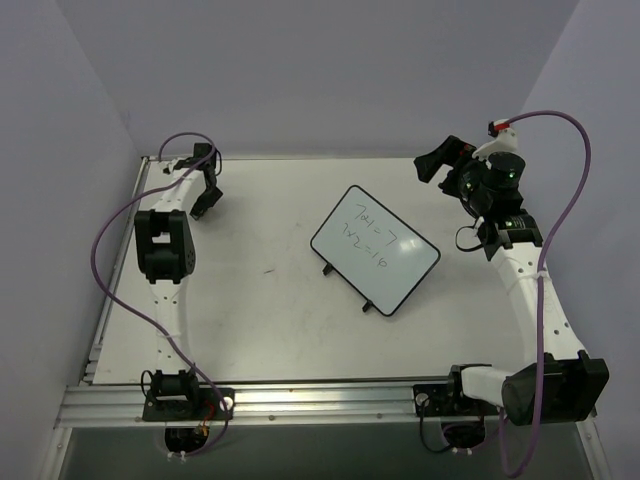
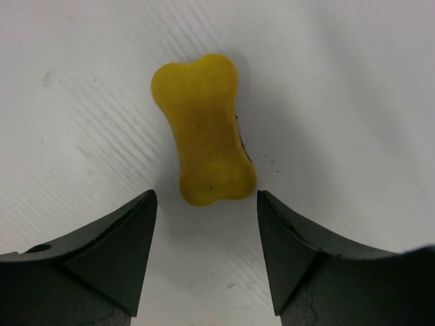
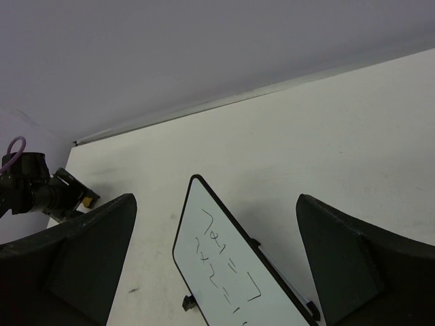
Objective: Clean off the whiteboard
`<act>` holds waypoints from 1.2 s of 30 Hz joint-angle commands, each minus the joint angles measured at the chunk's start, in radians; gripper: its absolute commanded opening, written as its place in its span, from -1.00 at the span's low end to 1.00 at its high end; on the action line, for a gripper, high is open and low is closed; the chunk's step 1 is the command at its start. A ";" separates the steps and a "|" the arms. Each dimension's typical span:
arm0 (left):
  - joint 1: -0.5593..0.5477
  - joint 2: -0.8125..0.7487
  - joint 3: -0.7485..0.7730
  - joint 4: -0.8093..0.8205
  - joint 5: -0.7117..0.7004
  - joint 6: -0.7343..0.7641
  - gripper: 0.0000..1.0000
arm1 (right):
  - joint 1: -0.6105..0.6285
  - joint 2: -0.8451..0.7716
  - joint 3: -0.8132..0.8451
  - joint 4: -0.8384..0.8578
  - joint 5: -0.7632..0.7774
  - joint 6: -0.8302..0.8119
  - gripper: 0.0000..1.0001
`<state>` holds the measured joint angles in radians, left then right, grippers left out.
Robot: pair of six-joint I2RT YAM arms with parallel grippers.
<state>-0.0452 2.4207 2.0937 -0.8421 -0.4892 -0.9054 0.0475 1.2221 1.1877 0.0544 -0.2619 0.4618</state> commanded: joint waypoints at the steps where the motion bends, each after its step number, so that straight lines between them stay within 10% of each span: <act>1: 0.018 -0.104 -0.044 0.015 -0.031 0.008 0.40 | 0.008 -0.013 0.004 0.022 -0.002 -0.018 1.00; 36: 0.087 0.044 0.209 -0.123 0.009 -0.073 0.39 | 0.008 -0.003 0.000 0.033 -0.008 -0.022 1.00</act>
<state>0.0326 2.4557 2.2578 -0.9417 -0.4786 -0.9489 0.0475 1.2221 1.1877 0.0521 -0.2619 0.4564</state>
